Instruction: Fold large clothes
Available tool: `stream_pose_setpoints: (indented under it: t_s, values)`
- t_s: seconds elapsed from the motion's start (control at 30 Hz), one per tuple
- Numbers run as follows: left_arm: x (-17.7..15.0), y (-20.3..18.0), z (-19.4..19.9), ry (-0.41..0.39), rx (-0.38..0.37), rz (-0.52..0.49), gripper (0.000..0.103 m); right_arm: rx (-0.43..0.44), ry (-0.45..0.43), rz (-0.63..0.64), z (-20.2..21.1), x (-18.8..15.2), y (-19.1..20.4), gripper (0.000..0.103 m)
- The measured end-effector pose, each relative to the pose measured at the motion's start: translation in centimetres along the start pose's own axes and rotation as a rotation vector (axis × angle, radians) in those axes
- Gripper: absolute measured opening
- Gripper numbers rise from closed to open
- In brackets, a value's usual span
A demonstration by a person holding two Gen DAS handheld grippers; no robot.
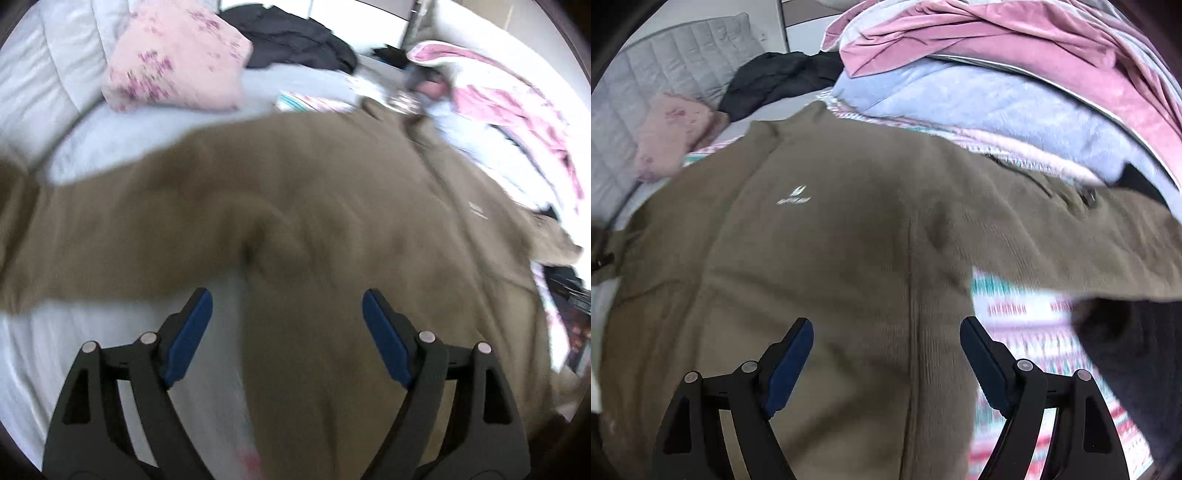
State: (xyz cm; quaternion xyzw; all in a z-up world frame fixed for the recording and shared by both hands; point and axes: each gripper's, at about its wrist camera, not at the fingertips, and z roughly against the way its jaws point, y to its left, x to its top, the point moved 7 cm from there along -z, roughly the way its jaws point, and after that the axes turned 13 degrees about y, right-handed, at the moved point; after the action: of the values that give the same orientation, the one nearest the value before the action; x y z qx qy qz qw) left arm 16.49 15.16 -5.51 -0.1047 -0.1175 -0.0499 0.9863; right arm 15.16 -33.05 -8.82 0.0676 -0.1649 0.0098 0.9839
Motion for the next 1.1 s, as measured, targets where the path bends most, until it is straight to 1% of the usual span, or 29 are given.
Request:
stream_pose_setpoints:
  t_s: [0.07,0.13,0.2,0.3,0.33,0.4,0.47,0.5,0.57,0.63,0.7,0.73,0.77,0.83,0.9,0.93,0.97,1.0,1.03,1.07,1.1]
  values:
    - [-3.1,-0.7,1.2,0.028,-0.072,-0.012,0.083,0.073,0.034,-0.012,1.1,-2.9,-0.5,0.083]
    - [-6.7,-1.1,2.5,0.06,-0.129,-0.04,0.083,0.118,0.064,-0.023,1.9,-5.7,-0.9,0.083]
    - [-9.8,-1.4,3.3,0.078,-0.164,-0.069,0.083,0.154,0.103,-0.036,2.4,-8.8,-1.2,0.083]
    - [-14.1,-1.5,3.6,0.133,-0.205,-0.083,0.083,0.197,0.151,-0.058,2.9,-12.8,-1.5,0.083]
    - [-14.7,-1.3,3.5,0.071,-0.193,-0.078,0.083,0.215,0.163,-0.07,3.0,-14.2,-1.6,0.083]
    - [-17.0,-1.3,3.0,0.094,-0.226,-0.071,0.083,0.248,0.174,-0.094,3.3,-16.0,-1.8,0.083]
    - [-18.5,-1.1,2.5,0.102,-0.252,-0.08,0.083,0.272,0.176,-0.114,3.6,-17.5,-2.5,0.083]
    - [-19.4,-1.0,2.1,0.113,-0.271,-0.068,0.083,0.28,0.176,-0.126,3.6,-18.3,-2.7,0.083]
    - [-20.9,-1.1,1.4,0.132,-0.31,-0.063,0.083,0.292,0.188,-0.15,3.3,-20.0,-3.1,0.083]
    - [-22.0,-1.3,1.0,0.142,-0.349,-0.06,0.083,0.306,0.203,-0.172,2.7,-20.7,-3.4,0.083]
    - [-22.6,-1.3,0.6,0.153,-0.385,-0.038,0.083,0.336,0.241,-0.202,1.8,-21.7,-3.4,0.083]
    - [-22.9,-1.3,0.3,0.163,-0.4,-0.026,0.083,0.36,0.276,-0.219,1.0,-22.3,-3.1,0.083]
    - [-23.1,-1.2,0.0,0.16,-0.412,-0.01,0.083,0.386,0.314,-0.23,0.2,-22.9,-2.7,0.083]
    - [-23.0,-1.1,-0.3,0.155,-0.428,0.006,0.083,0.409,0.35,-0.23,-1.0,-23.8,-1.8,0.082]
    - [-22.9,-1.0,-0.5,0.145,-0.46,0.042,0.083,0.387,0.352,-0.225,-2.0,-24.1,-1.0,0.082]
    - [-22.8,-1.0,-0.5,0.14,-0.481,0.061,0.083,0.362,0.353,-0.228,-2.4,-24.1,-0.7,0.081]
    - [-22.8,-1.2,-0.6,0.139,-0.49,0.069,0.079,0.33,0.348,-0.235,-2.4,-24.2,-0.5,0.079]
    - [-22.9,-1.3,-0.6,0.138,-0.488,0.067,0.074,0.313,0.342,-0.233,-2.2,-24.1,-0.4,0.071]
    - [-23.0,-1.4,-0.5,0.135,-0.472,0.058,0.07,0.303,0.329,-0.224,-1.6,-24.1,0.0,0.059]
    - [-23.1,-1.7,-0.3,0.127,-0.445,0.04,0.062,0.306,0.307,-0.21,-0.8,-24.0,0.3,0.051]
    - [-23.1,-1.9,-0.2,0.122,-0.429,0.026,0.055,0.309,0.288,-0.2,-0.2,-23.9,0.6,0.037]
